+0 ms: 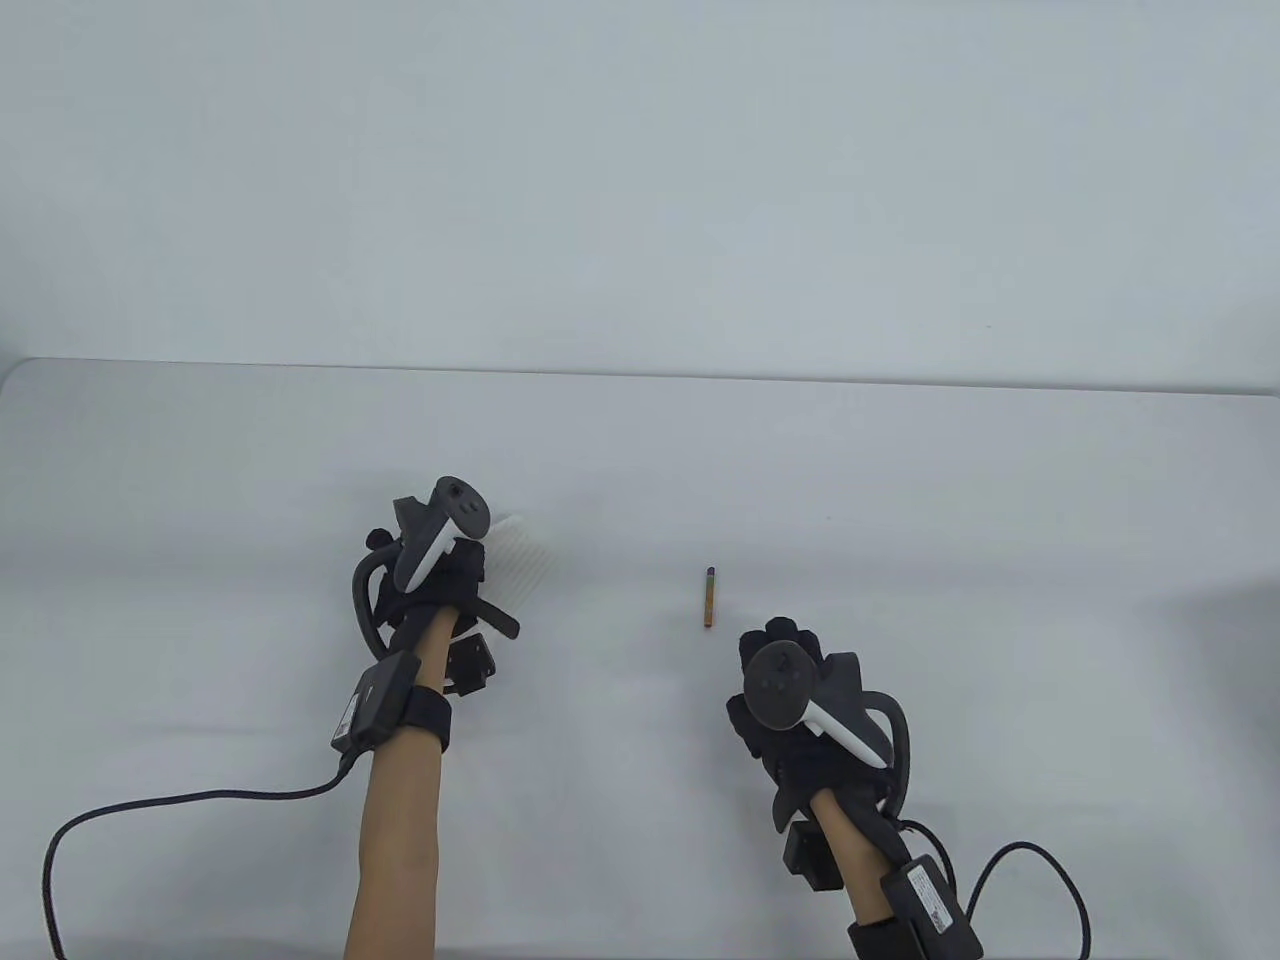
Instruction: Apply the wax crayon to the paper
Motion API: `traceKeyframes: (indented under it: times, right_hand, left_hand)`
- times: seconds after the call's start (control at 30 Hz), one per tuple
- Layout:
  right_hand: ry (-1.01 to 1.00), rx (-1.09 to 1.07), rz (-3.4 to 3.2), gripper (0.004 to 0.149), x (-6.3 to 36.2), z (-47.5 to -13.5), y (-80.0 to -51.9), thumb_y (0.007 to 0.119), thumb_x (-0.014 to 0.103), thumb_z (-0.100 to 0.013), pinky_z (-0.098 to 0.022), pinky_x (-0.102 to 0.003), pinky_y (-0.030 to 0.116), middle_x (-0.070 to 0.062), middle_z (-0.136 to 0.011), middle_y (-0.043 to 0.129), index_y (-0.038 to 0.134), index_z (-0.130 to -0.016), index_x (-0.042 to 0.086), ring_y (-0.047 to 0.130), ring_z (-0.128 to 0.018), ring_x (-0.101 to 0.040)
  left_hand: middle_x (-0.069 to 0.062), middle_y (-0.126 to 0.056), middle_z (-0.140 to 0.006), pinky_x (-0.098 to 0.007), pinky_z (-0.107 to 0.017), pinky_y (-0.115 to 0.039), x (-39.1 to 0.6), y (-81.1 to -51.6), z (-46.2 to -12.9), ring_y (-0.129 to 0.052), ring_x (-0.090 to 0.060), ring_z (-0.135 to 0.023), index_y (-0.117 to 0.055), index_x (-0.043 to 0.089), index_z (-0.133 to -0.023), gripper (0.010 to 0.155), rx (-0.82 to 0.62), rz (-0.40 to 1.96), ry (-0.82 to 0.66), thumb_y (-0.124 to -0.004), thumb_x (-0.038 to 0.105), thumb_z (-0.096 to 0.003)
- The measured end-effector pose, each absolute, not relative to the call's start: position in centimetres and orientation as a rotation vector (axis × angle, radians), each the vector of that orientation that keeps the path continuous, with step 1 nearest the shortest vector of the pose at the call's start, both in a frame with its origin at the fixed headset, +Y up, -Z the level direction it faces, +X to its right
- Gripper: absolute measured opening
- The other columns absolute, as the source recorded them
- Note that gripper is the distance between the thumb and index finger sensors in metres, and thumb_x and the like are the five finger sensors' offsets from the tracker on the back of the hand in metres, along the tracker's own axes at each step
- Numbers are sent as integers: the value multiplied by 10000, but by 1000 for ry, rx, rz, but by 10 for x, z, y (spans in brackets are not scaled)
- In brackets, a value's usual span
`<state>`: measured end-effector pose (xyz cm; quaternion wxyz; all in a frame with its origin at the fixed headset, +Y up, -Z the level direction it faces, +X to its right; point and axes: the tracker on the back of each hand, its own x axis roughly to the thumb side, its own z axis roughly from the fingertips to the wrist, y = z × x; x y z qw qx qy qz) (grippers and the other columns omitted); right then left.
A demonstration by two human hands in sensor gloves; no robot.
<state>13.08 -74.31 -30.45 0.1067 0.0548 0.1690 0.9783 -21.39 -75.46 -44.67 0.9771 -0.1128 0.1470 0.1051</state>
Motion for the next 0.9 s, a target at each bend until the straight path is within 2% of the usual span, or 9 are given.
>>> traceKeyframes:
  times: [0.07, 0.1, 0.13, 0.33, 0.47, 0.6, 0.73, 0.9]
  right_hand:
    - [473, 156, 2885, 682, 132, -303, -740, 588, 405, -596, -723, -640, 239, -87, -1148, 44, 204, -1115, 187, 152, -1063, -342]
    - [469, 156, 2888, 682, 133, -303, -739, 588, 405, -596, -723, -641, 239, -87, -1147, 44, 202, -1115, 188, 155, -1064, -341]
    - [464, 155, 2891, 681, 134, -302, -737, 588, 405, -596, -723, -640, 240, -87, -1147, 46, 202, -1114, 188, 156, -1063, -342]
    - [458, 165, 2878, 682, 135, -293, -731, 589, 404, -596, -721, -641, 245, -92, -1148, 51, 203, -1113, 186, 166, -1063, -343]
    - [459, 169, 2874, 682, 134, -290, -730, 589, 404, -595, -722, -640, 248, -92, -1148, 53, 202, -1113, 187, 171, -1063, -345]
    - [487, 159, 2878, 681, 134, -291, -733, 588, 403, -596, -722, -640, 250, -93, -1147, 53, 203, -1113, 184, 171, -1063, -348]
    - [515, 151, 2876, 681, 134, -292, -735, 588, 403, -596, -723, -639, 256, -94, -1147, 51, 201, -1112, 186, 175, -1065, -347]
    - [547, 151, 2873, 681, 133, -293, -737, 588, 403, -596, -724, -638, 260, -94, -1147, 52, 201, -1113, 185, 180, -1065, -348]
  left_hand:
    - [3, -575, -1217, -579, -846, -311, -204, -735, -432, -580, -332, -1135, -573, 338, -1004, 374, -97, 183, 213, -614, 371, -634]
    - [-12, -639, -1182, -572, -834, -372, -201, -727, -427, -658, -341, -1090, -577, 324, -1000, 375, -75, 172, 186, -616, 362, -629]
    - [-39, -669, -1163, -573, -824, -412, -196, -716, -418, -700, -351, -1063, -561, 315, -1008, 377, -54, 162, 153, -606, 358, -636]
    - [-7, -823, -991, -556, -769, -581, -173, -654, -365, -897, -316, -864, -513, 279, -1019, 397, 116, 251, 55, -584, 366, -638]
    - [-10, -764, -987, -524, -748, -630, -160, -620, -336, -925, -239, -668, -447, 259, -1039, 420, 179, 355, -53, -576, 330, -646]
    - [-26, -669, -1062, -506, -749, -638, -153, -604, -316, -901, -209, -668, -356, 251, -1071, 488, 191, 451, -142, -598, 268, -648]
    - [-96, -462, -1173, -485, -747, -648, -149, -604, -303, -888, -193, -644, -245, 228, -1099, 588, 154, 572, -213, -616, 236, -643]
    - [-172, -333, -1199, -481, -745, -652, -145, -626, -291, -893, -175, -654, -227, 225, -1115, 615, 66, 656, -265, -619, 215, -640]
